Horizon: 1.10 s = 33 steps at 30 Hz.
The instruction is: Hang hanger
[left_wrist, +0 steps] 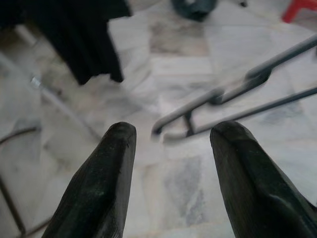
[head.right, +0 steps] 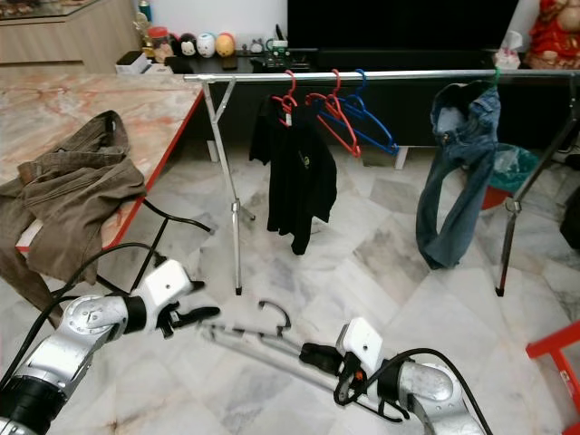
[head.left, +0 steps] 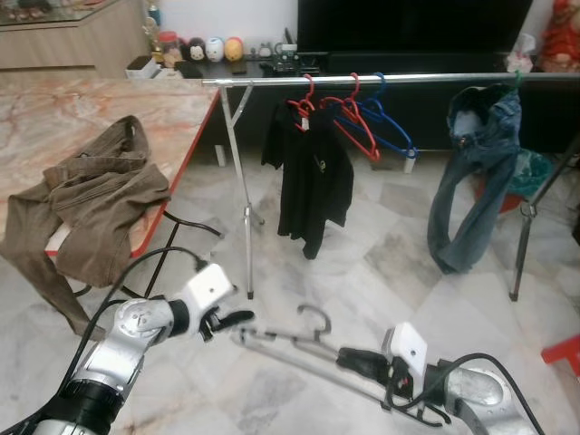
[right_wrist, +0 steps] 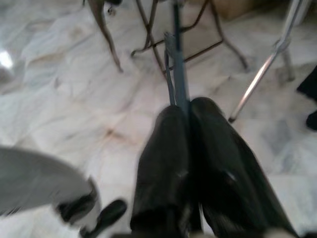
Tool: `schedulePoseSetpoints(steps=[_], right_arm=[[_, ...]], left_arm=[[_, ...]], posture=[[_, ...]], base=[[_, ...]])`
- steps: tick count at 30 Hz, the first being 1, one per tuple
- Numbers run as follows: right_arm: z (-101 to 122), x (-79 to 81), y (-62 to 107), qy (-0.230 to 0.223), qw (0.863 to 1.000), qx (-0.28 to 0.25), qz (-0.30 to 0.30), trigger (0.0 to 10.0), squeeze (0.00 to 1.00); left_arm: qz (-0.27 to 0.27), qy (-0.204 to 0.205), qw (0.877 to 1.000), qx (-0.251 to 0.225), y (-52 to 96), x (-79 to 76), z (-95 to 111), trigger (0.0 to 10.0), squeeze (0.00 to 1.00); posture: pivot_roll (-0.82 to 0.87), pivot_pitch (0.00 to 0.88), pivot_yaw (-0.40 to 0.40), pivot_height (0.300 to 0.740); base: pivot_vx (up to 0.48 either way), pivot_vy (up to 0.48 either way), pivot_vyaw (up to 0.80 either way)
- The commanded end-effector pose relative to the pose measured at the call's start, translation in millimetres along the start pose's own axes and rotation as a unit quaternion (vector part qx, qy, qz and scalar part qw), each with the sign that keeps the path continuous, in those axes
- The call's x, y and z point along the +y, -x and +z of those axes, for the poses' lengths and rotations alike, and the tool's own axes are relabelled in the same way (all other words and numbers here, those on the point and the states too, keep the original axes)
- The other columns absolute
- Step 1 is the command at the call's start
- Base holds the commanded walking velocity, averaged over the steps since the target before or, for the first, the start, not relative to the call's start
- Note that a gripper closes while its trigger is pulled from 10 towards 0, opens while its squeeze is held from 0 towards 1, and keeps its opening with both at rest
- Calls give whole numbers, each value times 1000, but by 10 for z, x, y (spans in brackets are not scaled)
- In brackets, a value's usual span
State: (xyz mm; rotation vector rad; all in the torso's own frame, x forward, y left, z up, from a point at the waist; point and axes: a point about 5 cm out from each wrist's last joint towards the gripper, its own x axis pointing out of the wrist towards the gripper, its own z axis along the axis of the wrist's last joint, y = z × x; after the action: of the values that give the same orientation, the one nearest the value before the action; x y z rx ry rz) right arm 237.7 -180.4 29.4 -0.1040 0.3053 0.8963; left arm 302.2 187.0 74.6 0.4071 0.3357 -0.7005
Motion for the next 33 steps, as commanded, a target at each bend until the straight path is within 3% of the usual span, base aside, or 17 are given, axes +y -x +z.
schedulePoseSetpoints(steps=[1,4,10,15,16,17,20,27,30,33], right_arm=[[16,-80,-43,4,997,-16,-72,10000,0],[20,-144,-81,-17,987,-41,-154,10000,0],[-51,-239,-78,-66,953,-62,-290,10000,0],[-109,-329,-99,-128,898,-80,-414,10000,0],[-99,-366,-107,-153,874,-93,-452,10000,0],[-86,-378,-119,-161,868,-97,-460,10000,0],[-22,-388,-181,-150,868,-101,-462,10000,0],[31,-362,-297,-151,869,-108,-459,10000,0],[40,-370,-300,-145,870,-107,-460,10000,0],[70,-419,-266,-145,862,-115,-472,10000,0]], left_arm=[[85,43,995,18,22,142,-131,10000,0],[138,95,985,27,34,146,-285,10000,0],[161,126,978,33,15,28,-440,10000,0],[214,170,962,26,6,38,-529,10000,0],[224,196,954,23,-10,43,-545,10000,0],[222,199,954,23,-22,39,-541,10000,0],[218,177,960,8,-42,35,-486,10000,0],[236,202,950,-38,-68,59,-406,10000,0],[242,191,950,-40,-79,61,-390,10000,0],[238,202,949,-53,-103,40,-364,10000,0]], posture=[[59,66,40,740],[58,40,45,740],[78,0,47,740],[86,0,55,740],[87,0,53,740],[87,0,56,740],[73,0,73,740],[68,0,63,740],[71,0,60,740],[67,0,56,740]], base=[[0,0,0],[0,0,0],[0,0,0],[0,0,0],[0,0,0],[0,0,0],[0,0,0],[0,0,0],[0,0,0],[0,0,0]])
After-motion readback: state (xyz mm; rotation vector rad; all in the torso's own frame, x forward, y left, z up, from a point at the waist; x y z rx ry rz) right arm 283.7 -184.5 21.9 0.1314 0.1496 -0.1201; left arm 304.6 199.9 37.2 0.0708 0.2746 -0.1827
